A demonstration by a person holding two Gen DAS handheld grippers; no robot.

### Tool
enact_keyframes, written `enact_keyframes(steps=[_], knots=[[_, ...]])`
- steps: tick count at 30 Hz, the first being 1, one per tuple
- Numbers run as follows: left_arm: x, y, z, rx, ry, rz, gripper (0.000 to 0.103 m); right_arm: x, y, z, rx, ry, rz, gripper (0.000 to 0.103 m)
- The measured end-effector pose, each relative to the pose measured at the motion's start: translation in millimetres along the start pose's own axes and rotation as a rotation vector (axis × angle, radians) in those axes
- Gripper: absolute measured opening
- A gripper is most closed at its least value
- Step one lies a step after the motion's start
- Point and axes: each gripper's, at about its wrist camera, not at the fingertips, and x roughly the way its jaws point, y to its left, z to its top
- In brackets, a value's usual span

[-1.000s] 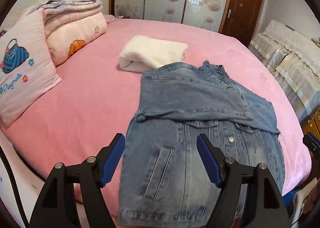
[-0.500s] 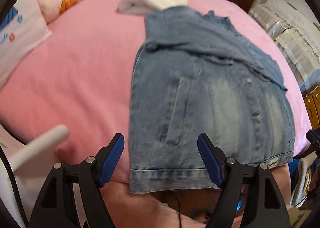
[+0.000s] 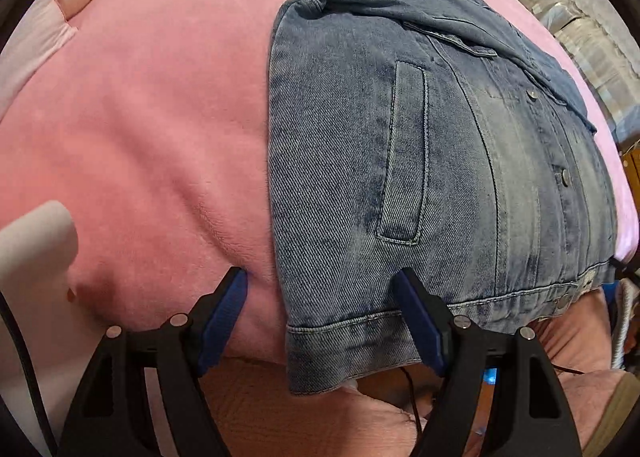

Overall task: Fold large clothes
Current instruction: 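Grasp the jacket hem with the left tool and lift it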

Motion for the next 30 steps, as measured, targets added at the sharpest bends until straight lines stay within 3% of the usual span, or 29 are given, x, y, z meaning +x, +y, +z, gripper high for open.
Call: enact_keyframes(steps=[4, 10, 19, 20, 21, 23, 26, 30], knots=[[5.0, 1.9, -4.6, 0.022, 0.024, -0.027, 0.074, 12.1, -0.1, -5.6, -0.016, 0.022, 0.030, 0.048], [10.0, 9.9, -3.9, 0.011, 0.035, -0.056, 0.075, 12.3, 9.2, -3.8, -0.065, 0.009, 0.027, 0.036], [21.6, 0.7, 5.8, 0.034, 0.057, -0.009, 0.077, 18.2, 17.2, -1.3, -0.092, 0.016, -0.026, 0.036], [21.3, -1.8, 6.5, 0.039, 0.056, -0.009, 0.062, 17.2, 20.7, -1.3, -0.105, 0.012, -0.040, 0.034], [19.9, -7.7, 7.5, 0.051, 0.059, -0.040, 0.030, 16.9, 25.0, -0.3, -0.119, 0.010, -0.051, 0.030], [11.2, -17.8, 10.8, 0.072, 0.045, -0.045, 0.011, 10.8, 36.3, 1.7, -0.162, 0.001, -0.083, 0.023], [-5.0, -14.4, 20.2, 0.023, 0.025, -0.130, 0.010, -8.4, 40.5, 10.1, -0.156, -0.040, -0.052, 0.019], [-45.2, 8.8, 41.2, -0.149, -0.072, -0.324, 0.010, -52.5, 41.2, 36.5, -0.103, -0.150, 0.076, 0.018]])
